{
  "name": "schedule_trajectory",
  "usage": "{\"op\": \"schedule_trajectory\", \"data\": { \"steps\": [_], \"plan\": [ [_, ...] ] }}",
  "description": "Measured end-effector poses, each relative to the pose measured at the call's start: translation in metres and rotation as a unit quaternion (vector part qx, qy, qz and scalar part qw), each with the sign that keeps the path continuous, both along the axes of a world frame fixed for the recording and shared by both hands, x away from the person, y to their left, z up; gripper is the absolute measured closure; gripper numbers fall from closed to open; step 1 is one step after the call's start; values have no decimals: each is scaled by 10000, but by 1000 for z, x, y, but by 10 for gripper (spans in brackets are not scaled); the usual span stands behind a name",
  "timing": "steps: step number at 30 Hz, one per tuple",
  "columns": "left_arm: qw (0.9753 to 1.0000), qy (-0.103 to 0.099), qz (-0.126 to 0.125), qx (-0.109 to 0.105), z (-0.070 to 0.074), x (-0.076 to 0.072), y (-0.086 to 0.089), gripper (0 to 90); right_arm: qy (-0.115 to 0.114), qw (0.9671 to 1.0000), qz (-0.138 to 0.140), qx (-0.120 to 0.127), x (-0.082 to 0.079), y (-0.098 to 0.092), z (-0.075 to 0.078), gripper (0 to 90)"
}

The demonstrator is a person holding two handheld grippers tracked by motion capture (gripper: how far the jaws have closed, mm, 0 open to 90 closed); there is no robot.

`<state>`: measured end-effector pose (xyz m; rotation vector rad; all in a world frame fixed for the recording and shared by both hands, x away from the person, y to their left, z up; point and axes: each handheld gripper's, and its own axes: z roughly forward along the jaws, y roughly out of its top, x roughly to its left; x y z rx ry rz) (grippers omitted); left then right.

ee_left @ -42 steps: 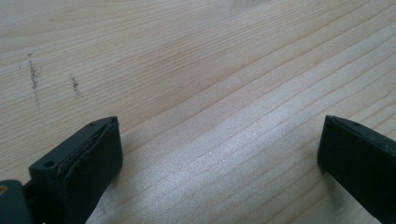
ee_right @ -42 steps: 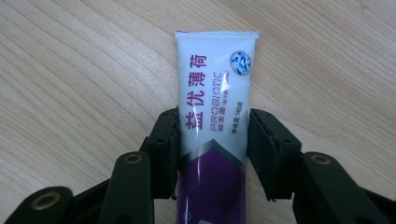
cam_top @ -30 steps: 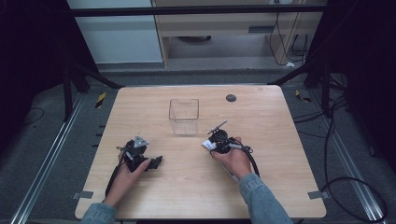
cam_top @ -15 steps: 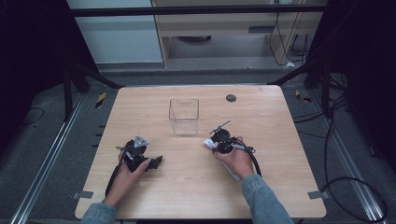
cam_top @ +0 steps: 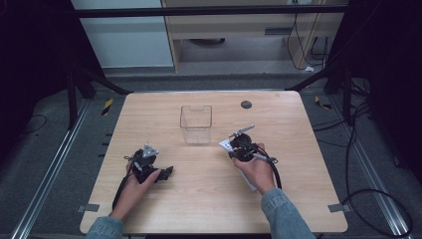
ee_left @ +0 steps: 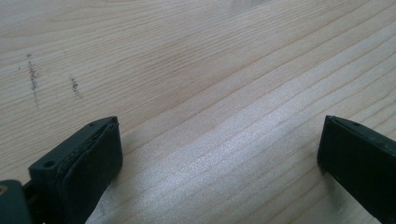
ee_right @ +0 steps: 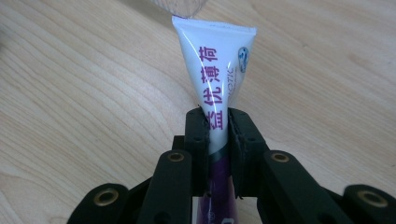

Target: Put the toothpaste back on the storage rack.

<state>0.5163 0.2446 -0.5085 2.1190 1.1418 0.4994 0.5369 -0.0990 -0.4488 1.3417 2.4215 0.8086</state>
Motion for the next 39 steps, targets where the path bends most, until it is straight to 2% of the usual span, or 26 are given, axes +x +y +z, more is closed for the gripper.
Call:
{"op": "schedule_trajectory", "data": {
  "steps": [9, 10, 12, 13, 21, 24, 26, 27, 28, 29, 30, 31, 33, 37, 38, 39],
  "plan": [
    [10000, 0, -1, 1, 0, 0, 0, 0, -343, 9992, -82, 181, -1, -3, 24, 793],
    [10000, 1, -1, 1, 0, 0, 0, 0, -440, 9987, -105, 244, -1, -4, 29, 794],
    [10000, 0, 0, 2, 0, 0, 0, 0, -480, 9985, -101, 258, -1, -4, 31, 794],
    [10000, 0, 0, 2, 0, 0, 0, 0, -598, 9976, -129, 325, 0, -6, 36, 795],
    [10000, 1, 1, 1, 0, 0, 0, 0, -832, 9948, -257, 521, 1, -13, 48, 799],
    [10000, 0, 1, 1, 0, 0, 0, 0, -1017, 9923, -314, 640, 2, -17, 58, 800],
    [10000, 0, 1, 0, 0, 0, 0, 0, -1053, 9916, -335, 674, 3, -17, 60, 800],
    [10000, 0, 0, 1, 0, 0, 0, 0, -1166, 9899, -361, 723, 4, -18, 64, 801],
    [10000, 1, 1, -1, 0, 0, 0, 0, -1166, 9899, -361, 723, 4, -18, 64, 801],
    [10000, 1, 2, 0, 0, 0, 0, 0, -1282, 9880, -394, 765, 5, -19, 68, 801],
    [10000, 1, 2, 0, 0, 0, 0, 0, -1282, 9880, -394, 765, 5, -19, 68, 801],
    [10000, 0, 0, 1, 0, 0, 0, 0, -1398, 9854, -437, 865, 6, -19, 71, 802],
    [10000, 1, 0, 1, 0, 0, 0, 0, -1437, 9845, -460, 890, 7, -19, 73, 801],
    [10000, 0, 0, 2, 0, 0, 0, 0, -1654, 9796, -514, 1022, 9, -17, 81, 801],
    [10000, 3, 3, 8, 0, 0, 0, 0, -1740, 9774, -529, 1078, 11, -15, 85, 801],
    [10000, 4, 4, 6, 0, 0, 0, 0, -1740, 9774, -529, 1078, 11, -15, 85, 801]
  ]
}}
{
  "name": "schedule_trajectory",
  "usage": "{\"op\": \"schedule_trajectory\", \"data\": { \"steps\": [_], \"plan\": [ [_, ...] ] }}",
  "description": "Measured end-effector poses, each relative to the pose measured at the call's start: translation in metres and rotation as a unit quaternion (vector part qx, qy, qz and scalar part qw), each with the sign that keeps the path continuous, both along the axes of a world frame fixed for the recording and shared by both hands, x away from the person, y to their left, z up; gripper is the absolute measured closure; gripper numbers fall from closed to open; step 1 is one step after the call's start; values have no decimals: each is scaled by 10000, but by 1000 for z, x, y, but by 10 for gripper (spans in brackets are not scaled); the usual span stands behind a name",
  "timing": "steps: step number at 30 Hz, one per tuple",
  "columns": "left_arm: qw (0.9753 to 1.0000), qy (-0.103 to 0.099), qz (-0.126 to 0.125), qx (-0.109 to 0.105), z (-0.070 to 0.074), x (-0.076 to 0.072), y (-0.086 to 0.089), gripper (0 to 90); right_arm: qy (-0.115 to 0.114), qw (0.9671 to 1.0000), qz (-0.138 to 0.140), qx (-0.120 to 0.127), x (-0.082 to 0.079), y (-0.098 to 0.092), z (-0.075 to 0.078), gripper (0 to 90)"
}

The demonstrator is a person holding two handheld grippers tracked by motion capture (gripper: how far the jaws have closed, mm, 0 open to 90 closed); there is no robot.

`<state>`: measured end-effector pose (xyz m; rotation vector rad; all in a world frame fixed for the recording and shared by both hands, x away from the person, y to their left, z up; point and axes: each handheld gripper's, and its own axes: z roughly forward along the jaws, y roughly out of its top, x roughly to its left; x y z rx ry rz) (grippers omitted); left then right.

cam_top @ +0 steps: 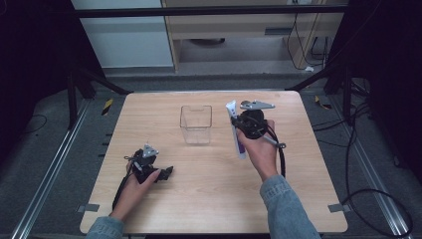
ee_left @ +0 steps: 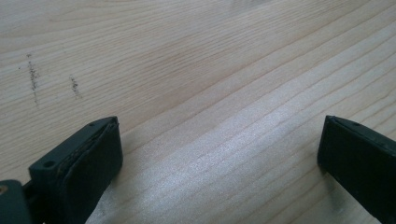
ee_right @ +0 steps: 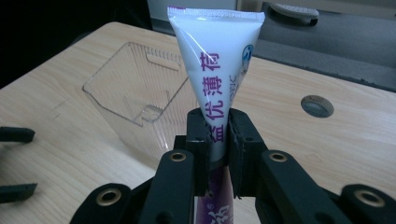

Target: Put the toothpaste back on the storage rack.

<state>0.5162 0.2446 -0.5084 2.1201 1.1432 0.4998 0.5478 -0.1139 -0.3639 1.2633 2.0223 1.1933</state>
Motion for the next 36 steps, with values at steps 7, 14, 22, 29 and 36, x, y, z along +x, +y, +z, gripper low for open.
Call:
{"op": "schedule_trajectory", "data": {
  "steps": [7, 14, 22, 29, 36],
  "plan": [
    [10000, -3, -4, 4, 0, 0, 0, 0, -157, 9999, -2, 10, 6, 9, 7, 801],
    [10000, -5, -6, -2, 0, 0, 0, 0, -347, 9994, -15, 67, 7, 16, 10, 801],
    [10000, -4, -7, -3, 0, 0, 0, 0, -541, 9985, -19, 99, 7, 22, 22, 801],
    [10000, -3, -6, -4, 0, 0, 0, 0, -678, 9976, -37, 142, 8, 27, 33, 801],
    [10000, -4, -7, -3, 0, 0, 0, 0, -820, 9965, -18, 155, 9, 33, 44, 800]
  ]
}}
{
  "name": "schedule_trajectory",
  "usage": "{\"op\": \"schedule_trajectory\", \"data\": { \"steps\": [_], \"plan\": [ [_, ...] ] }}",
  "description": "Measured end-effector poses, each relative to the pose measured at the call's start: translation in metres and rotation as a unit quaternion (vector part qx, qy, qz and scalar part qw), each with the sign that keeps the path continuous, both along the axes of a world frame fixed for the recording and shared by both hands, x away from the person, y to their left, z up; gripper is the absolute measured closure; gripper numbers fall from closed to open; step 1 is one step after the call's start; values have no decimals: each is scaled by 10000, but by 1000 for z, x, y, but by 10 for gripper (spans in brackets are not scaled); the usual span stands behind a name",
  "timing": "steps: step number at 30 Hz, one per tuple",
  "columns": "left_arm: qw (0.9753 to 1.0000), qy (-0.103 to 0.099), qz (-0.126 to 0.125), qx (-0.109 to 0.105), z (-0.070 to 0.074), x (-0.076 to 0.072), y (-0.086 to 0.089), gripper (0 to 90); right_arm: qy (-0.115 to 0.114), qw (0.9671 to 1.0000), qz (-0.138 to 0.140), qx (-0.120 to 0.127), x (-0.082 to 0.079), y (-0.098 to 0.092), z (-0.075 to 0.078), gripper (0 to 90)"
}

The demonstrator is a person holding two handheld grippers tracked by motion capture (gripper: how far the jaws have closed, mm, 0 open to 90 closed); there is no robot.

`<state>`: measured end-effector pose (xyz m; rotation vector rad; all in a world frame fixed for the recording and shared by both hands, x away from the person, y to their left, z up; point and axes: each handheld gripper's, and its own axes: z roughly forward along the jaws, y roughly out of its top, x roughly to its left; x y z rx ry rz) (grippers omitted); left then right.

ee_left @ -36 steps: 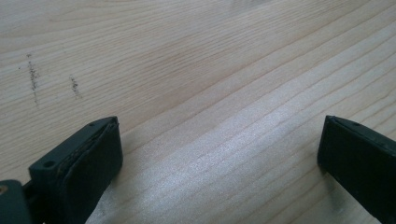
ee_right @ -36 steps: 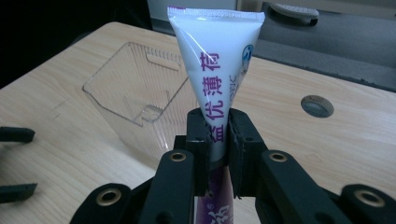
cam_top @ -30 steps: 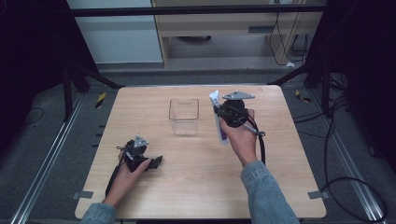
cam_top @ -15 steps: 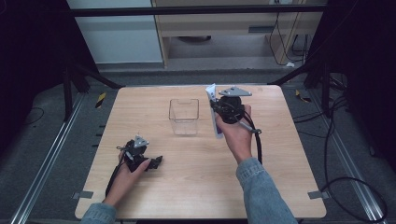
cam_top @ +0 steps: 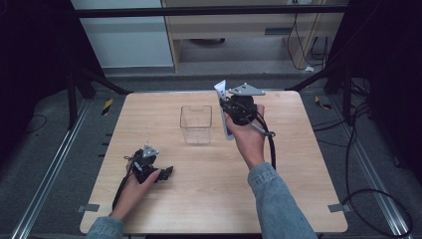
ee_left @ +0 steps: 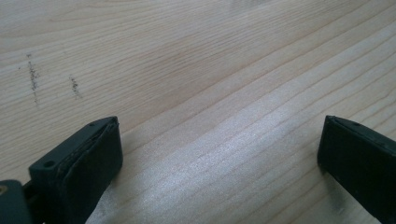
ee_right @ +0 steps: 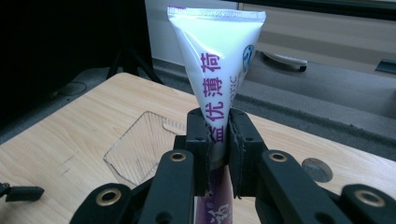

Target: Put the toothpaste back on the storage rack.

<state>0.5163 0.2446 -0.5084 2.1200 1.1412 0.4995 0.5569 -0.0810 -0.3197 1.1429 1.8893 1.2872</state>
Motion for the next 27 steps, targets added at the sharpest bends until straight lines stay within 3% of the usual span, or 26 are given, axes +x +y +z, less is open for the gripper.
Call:
{"op": "schedule_trajectory", "data": {
  "steps": [9, 27],
  "plan": [
    [10000, -4, 8, -11, 0, 0, 0, 0, -47, 10000, 17, 57, 4, 6, 7, 801],
    [10000, -11, 2, -4, 0, 0, 0, 0, -358, 9991, 31, 214, 15, 21, 29, 800]
  ]
}}
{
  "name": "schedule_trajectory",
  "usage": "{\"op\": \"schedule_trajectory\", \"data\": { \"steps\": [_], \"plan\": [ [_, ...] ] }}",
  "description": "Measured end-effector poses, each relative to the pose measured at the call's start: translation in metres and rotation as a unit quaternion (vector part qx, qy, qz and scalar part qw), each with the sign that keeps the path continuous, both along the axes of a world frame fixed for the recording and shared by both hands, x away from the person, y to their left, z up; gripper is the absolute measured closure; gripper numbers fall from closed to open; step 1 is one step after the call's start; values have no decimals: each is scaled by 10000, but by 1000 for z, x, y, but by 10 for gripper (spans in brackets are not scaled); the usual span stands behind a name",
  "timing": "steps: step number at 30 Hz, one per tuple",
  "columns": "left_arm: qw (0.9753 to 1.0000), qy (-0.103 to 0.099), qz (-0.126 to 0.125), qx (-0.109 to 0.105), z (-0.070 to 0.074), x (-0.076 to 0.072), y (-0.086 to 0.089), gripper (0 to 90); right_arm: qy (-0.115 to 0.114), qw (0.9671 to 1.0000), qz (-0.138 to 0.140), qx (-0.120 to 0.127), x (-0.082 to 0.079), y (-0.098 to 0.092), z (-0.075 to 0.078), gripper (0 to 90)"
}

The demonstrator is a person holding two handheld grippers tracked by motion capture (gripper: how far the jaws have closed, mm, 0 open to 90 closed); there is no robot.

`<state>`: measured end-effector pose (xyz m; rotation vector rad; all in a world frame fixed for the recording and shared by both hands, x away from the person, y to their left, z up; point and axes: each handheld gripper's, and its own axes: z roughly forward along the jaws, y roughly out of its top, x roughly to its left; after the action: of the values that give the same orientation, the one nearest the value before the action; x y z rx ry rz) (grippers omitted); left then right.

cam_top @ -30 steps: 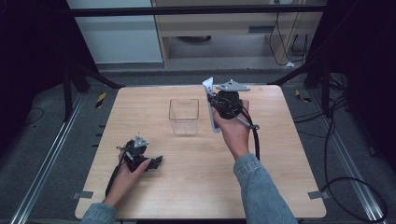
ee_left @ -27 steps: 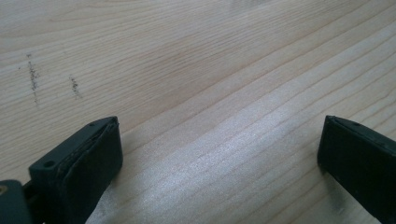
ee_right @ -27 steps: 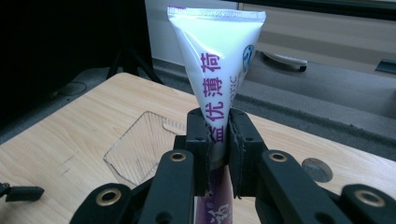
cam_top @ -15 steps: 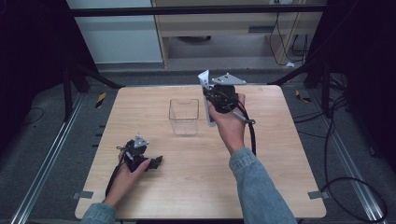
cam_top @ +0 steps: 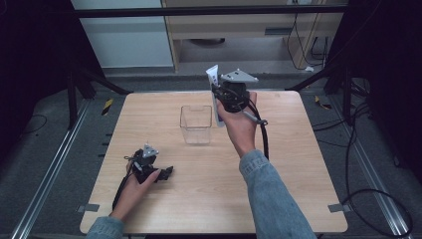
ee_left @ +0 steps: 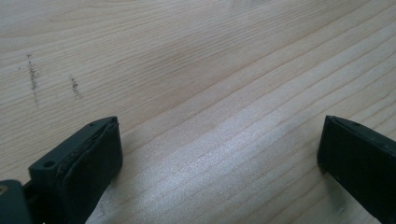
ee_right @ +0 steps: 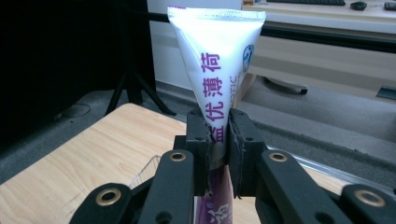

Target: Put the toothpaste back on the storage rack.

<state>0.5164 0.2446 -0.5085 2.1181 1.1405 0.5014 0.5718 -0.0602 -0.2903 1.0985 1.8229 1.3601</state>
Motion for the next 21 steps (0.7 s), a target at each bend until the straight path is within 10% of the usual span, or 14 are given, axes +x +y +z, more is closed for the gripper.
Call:
{"op": "schedule_trajectory", "data": {
  "steps": [21],
  "plan": [
    [10000, 2, 4, -4, 0, 0, 0, 0, -242, 9996, -62, 121, 22, 22, 12, 800]
  ]
}}
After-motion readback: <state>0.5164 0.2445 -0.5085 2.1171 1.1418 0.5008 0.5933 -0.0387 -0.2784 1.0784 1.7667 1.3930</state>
